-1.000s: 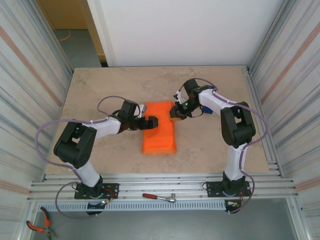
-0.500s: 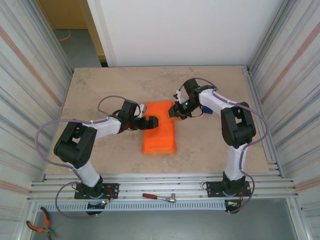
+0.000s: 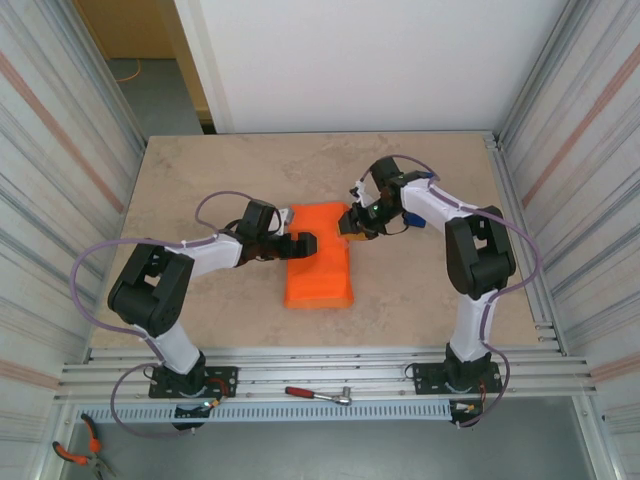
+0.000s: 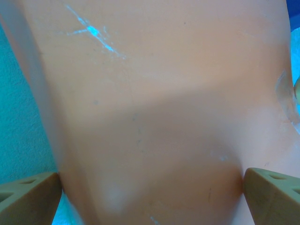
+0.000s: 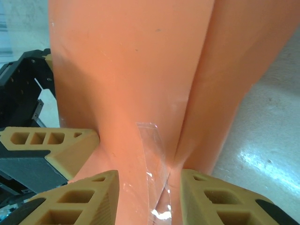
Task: Wrap the gift box in paper
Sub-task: Wrap the gift box with the wrapping paper.
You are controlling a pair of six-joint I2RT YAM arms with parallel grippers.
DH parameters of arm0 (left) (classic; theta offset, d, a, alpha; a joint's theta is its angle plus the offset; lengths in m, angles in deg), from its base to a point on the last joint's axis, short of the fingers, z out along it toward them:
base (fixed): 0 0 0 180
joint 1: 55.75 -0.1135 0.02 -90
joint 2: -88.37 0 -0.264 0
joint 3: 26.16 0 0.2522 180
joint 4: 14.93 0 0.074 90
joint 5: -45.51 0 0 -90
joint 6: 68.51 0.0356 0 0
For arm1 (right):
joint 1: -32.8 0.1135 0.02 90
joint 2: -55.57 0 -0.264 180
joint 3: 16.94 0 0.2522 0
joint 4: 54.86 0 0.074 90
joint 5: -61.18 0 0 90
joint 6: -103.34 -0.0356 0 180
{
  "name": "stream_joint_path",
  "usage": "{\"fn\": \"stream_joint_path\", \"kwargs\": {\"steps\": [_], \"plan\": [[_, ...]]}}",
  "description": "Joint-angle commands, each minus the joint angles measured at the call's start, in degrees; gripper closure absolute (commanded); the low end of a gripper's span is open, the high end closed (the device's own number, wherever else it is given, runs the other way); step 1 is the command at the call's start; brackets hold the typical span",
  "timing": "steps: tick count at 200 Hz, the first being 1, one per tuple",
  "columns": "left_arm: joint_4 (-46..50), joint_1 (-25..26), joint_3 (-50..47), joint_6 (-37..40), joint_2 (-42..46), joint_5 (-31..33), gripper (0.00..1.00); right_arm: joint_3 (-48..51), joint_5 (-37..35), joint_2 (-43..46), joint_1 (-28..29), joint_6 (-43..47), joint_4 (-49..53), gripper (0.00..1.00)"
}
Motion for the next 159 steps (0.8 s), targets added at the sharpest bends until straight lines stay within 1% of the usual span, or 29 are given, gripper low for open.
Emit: {"fn": "stream_joint_path", "kwargs": {"steps": [1, 22, 37, 46, 68, 88, 159], "plan": [[9.2, 1.0, -2.0, 2.7, -3.6, 5.5, 0.01, 1.7, -0.9, 4.7, -1.4, -2.3, -1.3, 0.63], [9.2, 1.0, -2.0, 2.6, -3.6, 5.5, 0.01, 2.3, 0.8, 6.2, -1.3, -3.8, -2.9, 0.65], [9.2, 1.0, -2.0, 2.8, -3.6, 5.5, 0.01, 2.4, 2.0, 6.2, -0.8, -4.4, -3.9, 0.69], [9.1, 1.0, -2.0, 2.7, -3.6, 5.5, 0.01, 2.6, 3.0, 5.9, -0.4, -4.8, -4.7, 0.74], [9.1, 1.0, -2.0, 2.7, -3.7, 5.5, 0.01, 3.8, 4.9, 4.8, 0.5, -6.0, -6.9, 0.90], [9.2, 1.0, -2.0, 2.7, -3.6, 5.6, 0.01, 5.4, 5.4, 4.3, 0.8, -6.7, -8.8, 1.00], [9.3, 1.0, -1.9, 2.9, -3.7, 5.5, 0.01, 15.8, 7.0, 6.2, 0.1, -10.3, -17.8, 1.00]]}}
